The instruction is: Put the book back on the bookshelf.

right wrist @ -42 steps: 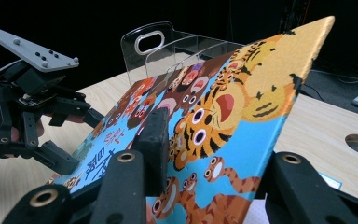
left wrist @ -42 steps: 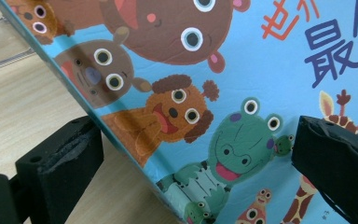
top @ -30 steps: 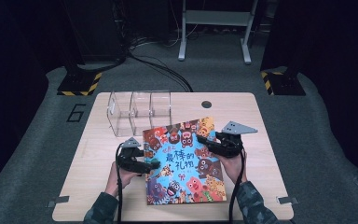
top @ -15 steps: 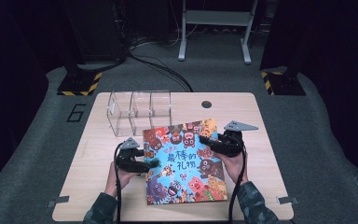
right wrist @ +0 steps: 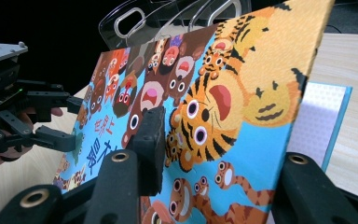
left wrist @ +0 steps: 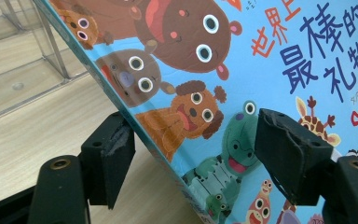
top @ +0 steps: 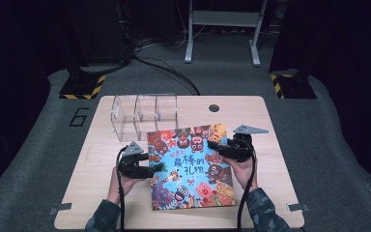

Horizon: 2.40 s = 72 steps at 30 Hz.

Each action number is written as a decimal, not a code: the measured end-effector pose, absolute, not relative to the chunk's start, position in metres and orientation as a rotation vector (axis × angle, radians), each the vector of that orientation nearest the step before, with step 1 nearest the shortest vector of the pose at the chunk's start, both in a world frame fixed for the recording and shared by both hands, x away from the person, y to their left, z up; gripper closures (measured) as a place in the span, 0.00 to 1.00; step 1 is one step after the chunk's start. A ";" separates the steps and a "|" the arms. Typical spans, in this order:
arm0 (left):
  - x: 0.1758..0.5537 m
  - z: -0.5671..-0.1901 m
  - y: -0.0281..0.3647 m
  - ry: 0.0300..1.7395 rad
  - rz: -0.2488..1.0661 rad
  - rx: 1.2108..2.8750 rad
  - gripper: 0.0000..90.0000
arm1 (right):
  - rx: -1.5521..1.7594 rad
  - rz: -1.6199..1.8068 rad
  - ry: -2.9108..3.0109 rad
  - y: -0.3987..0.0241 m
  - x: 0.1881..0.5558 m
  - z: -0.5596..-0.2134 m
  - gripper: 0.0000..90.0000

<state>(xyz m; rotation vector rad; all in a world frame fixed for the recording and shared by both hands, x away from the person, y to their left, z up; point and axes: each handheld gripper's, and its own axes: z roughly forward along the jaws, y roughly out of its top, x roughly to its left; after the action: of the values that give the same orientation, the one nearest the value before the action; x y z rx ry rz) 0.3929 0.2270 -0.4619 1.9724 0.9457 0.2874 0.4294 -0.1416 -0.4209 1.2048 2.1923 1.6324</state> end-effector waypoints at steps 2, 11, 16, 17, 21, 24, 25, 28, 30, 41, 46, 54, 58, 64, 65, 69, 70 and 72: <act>0.393 -0.461 0.227 0.937 0.301 1.980 0.34 | 1.205 1.632 2.195 -0.141 0.430 -0.421 0.63; 0.391 -0.457 0.232 0.933 0.313 1.964 0.40 | 1.240 1.625 2.204 -0.141 0.431 -0.420 0.63; 0.389 -0.455 0.234 0.932 0.333 1.929 0.45 | 1.240 1.618 2.212 -0.142 0.431 -0.419 0.62; 0.388 -0.454 0.234 0.931 0.337 1.923 0.45 | 1.240 1.618 2.212 -0.142 0.431 -0.419 0.61; 0.386 -0.449 0.235 0.918 0.361 1.916 0.49 | 1.242 1.586 2.219 -0.141 0.430 -0.418 0.58; 0.385 -0.445 0.236 0.903 0.385 1.919 0.52 | 1.240 1.580 2.220 -0.142 0.429 -0.418 0.58; 0.384 -0.444 0.236 0.903 0.398 1.916 0.53 | 1.244 1.583 2.217 -0.142 0.429 -0.418 0.58; 0.384 -0.441 0.238 0.891 0.394 1.943 0.54 | 1.228 1.576 2.224 -0.142 0.430 -0.417 0.57; 0.384 -0.441 0.237 0.902 0.393 1.932 0.54 | 1.228 1.570 2.228 -0.142 0.430 -0.416 0.57; 0.381 -0.432 0.239 0.869 0.469 1.926 0.58 | 1.191 1.523 2.239 -0.137 0.431 -0.405 0.55; 0.379 -0.428 0.239 0.874 0.476 1.919 0.60 | 1.183 1.509 2.240 -0.136 0.431 -0.400 0.55; 0.380 -0.425 0.240 0.861 0.505 1.920 0.61 | 1.163 1.473 2.252 -0.135 0.430 -0.396 0.54; 0.379 -0.423 0.242 0.857 0.493 1.923 0.63 | 1.149 1.467 2.255 -0.134 0.430 -0.394 0.54; 0.378 -0.421 0.243 0.857 0.519 1.907 0.64 | 1.134 1.458 2.253 -0.133 0.429 -0.391 0.54; 0.378 -0.420 0.243 0.855 0.512 1.912 0.64 | 1.130 1.461 2.251 -0.133 0.429 -0.391 0.54; 0.377 -0.419 0.244 0.852 0.519 1.908 0.65 | 1.115 1.445 2.257 -0.132 0.429 -0.389 0.53; 0.377 -0.419 0.245 0.852 0.514 1.910 0.65 | 1.109 1.438 2.259 -0.131 0.428 -0.388 0.53; 0.377 -0.418 0.245 0.847 0.521 1.910 0.65 | 1.104 1.437 2.260 -0.131 0.428 -0.387 0.53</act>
<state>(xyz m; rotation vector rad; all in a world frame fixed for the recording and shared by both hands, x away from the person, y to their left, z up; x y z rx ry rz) 0.3768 0.2452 -0.4180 1.9104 0.8468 0.5210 0.4284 -0.1307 -0.3874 1.1038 2.2601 1.4366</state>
